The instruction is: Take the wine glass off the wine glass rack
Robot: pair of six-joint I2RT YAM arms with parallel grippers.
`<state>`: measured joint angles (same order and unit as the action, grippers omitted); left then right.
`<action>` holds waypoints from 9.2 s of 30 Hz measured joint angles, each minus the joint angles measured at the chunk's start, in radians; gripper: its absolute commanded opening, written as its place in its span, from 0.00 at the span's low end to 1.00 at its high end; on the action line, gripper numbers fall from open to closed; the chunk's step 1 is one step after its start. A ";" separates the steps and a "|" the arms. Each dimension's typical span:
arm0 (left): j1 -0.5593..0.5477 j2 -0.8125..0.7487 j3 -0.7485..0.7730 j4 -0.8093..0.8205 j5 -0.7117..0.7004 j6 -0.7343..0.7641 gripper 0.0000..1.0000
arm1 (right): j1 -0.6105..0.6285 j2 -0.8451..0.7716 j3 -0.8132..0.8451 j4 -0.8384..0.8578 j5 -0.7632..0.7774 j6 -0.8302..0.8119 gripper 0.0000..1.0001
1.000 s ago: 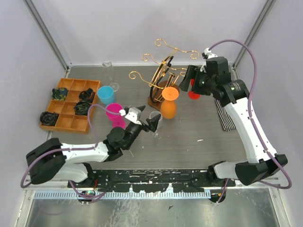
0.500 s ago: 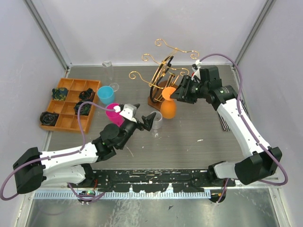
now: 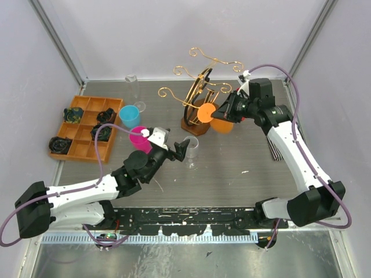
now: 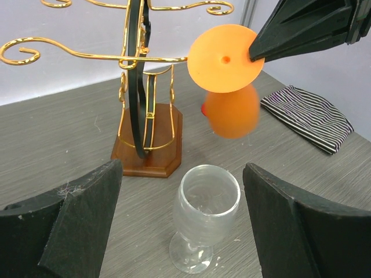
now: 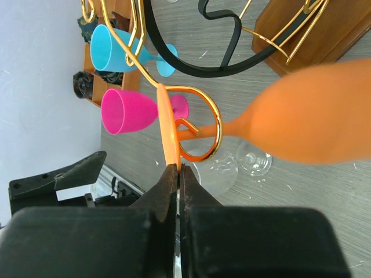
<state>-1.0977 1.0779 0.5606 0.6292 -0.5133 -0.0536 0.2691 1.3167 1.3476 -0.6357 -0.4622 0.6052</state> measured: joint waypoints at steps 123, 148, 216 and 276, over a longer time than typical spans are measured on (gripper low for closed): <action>0.000 -0.678 0.154 -0.779 -0.177 -0.216 0.97 | 0.032 0.473 -0.227 -0.494 1.218 -0.070 0.01; 0.000 -0.795 0.177 -0.937 -0.220 -0.190 0.96 | 0.217 0.785 -0.128 -0.577 1.359 0.032 0.10; 0.000 -0.740 0.220 -1.056 -0.238 -0.213 0.95 | 0.356 0.401 -0.261 -0.297 0.641 -0.135 0.47; 0.655 0.260 1.147 -1.521 0.283 -0.329 0.99 | 0.042 0.187 0.491 -0.149 0.367 -0.238 0.58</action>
<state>-0.4427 1.3376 1.7081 -0.8921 -0.2306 -0.3828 0.3107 1.5032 1.8385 -0.7849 -0.0952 0.3668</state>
